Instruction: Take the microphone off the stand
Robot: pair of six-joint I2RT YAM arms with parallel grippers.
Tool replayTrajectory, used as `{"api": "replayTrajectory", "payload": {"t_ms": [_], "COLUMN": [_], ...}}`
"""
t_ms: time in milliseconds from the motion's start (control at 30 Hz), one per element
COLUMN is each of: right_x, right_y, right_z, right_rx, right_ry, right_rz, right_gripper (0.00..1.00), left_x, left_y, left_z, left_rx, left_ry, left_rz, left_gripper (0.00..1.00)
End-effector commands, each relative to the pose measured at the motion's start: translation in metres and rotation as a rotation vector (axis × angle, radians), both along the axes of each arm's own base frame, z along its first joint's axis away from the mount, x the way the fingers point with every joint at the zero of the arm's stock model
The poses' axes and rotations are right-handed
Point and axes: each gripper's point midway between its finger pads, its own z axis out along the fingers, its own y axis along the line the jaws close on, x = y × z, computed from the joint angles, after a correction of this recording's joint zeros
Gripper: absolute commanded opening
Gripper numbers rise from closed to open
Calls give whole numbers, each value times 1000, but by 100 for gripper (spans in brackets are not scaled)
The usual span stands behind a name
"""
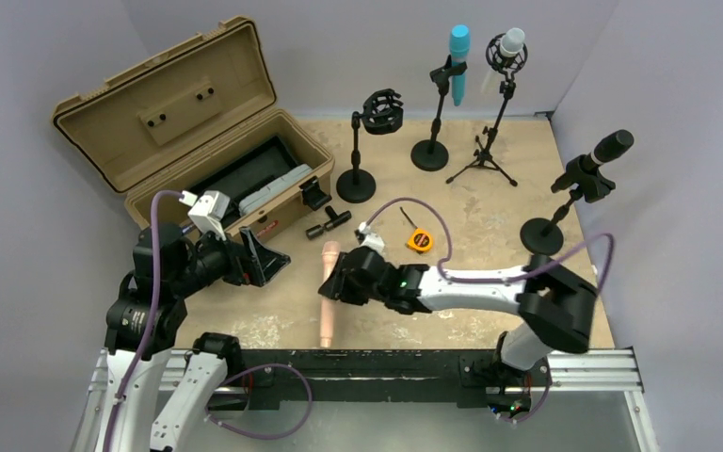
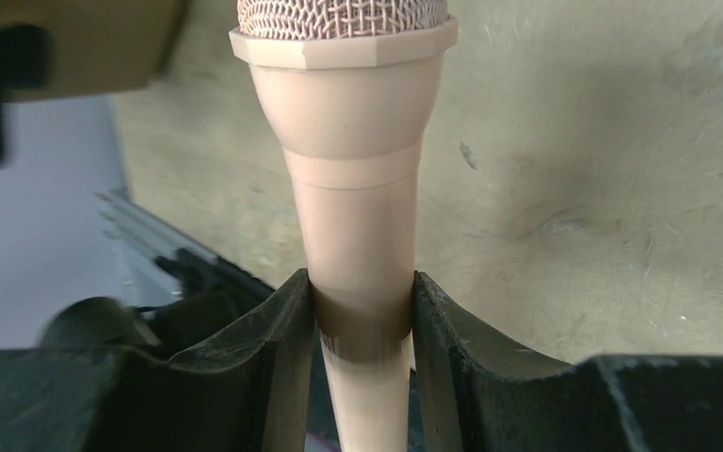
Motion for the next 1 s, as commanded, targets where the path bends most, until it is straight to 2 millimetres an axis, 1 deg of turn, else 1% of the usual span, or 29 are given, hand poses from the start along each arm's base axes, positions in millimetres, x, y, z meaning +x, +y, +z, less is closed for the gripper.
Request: {"api": "replayTrajectory", "payload": {"t_ms": [0,67,100,167,367,467,533,633,867,967], "right_x": [-4,-9,-10,-10,-4,-3,0,7,18,18], "right_y": [29,41,45,52,63,71,73,81,84,83], "right_z": [-18,-30,-33,-36,-43,-47,-51,-51,-64,-70], "right_rx": [-73,-115,-127,-140,-152,-146,-158,-166,-192,-200], "right_ry": [3,2,-3,-13,-7,8,12,2,-5,3], "right_rz": [-31,-13,-11,-9,-31,-31,-48,-62,-81,-77], "right_gripper": [0,0,0,0,0,3,5,5,9,17], "left_x": [-1,-2,-3,-4,-6,-7,-6,-6,-5,-6], "left_y": [4,5,4,3,3,3,3,4,4,4], "left_z": [6,5,5,4,0,-1,-2,-4,-10,-13], "left_rx": [6,5,3,-4,-5,-5,-3,2,8,7], "left_ry": [-19,-20,-20,-18,-10,-10,-8,-3,12,15], "left_rz": [26,28,27,24,21,21,22,21,25,24], "left_gripper": [93,94,94,94,94,94,94,94,94,94]}}
